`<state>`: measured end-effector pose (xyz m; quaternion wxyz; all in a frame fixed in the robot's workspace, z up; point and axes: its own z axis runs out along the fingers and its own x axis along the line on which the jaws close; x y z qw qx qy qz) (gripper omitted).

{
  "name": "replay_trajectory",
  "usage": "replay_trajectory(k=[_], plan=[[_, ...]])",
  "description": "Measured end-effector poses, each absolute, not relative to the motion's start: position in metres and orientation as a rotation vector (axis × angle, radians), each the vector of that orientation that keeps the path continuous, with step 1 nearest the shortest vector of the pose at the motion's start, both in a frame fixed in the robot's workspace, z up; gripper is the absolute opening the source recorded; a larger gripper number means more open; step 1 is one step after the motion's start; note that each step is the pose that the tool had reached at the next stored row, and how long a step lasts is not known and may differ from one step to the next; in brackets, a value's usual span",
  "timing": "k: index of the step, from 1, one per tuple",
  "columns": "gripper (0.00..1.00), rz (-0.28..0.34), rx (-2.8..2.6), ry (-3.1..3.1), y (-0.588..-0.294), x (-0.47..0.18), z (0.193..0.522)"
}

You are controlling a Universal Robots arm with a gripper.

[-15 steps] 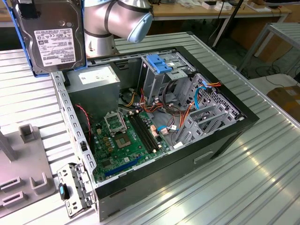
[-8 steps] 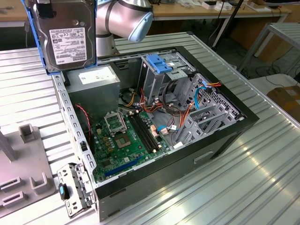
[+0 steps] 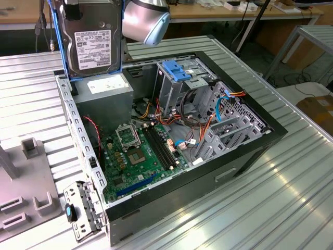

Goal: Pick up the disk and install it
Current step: 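Pick up the disk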

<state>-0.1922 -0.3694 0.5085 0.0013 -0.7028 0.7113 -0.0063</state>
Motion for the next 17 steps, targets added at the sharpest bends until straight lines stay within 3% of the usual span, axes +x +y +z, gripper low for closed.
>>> replay_trajectory(k=[2,7,17], plan=[[0.37,-0.020,-2.205,2.234,-0.382,-0.188,0.506],[0.37,-0.020,-2.205,2.234,-0.384,-0.152,0.502],[0.37,-0.020,-2.183,2.255,-0.397,-0.142,0.489]])
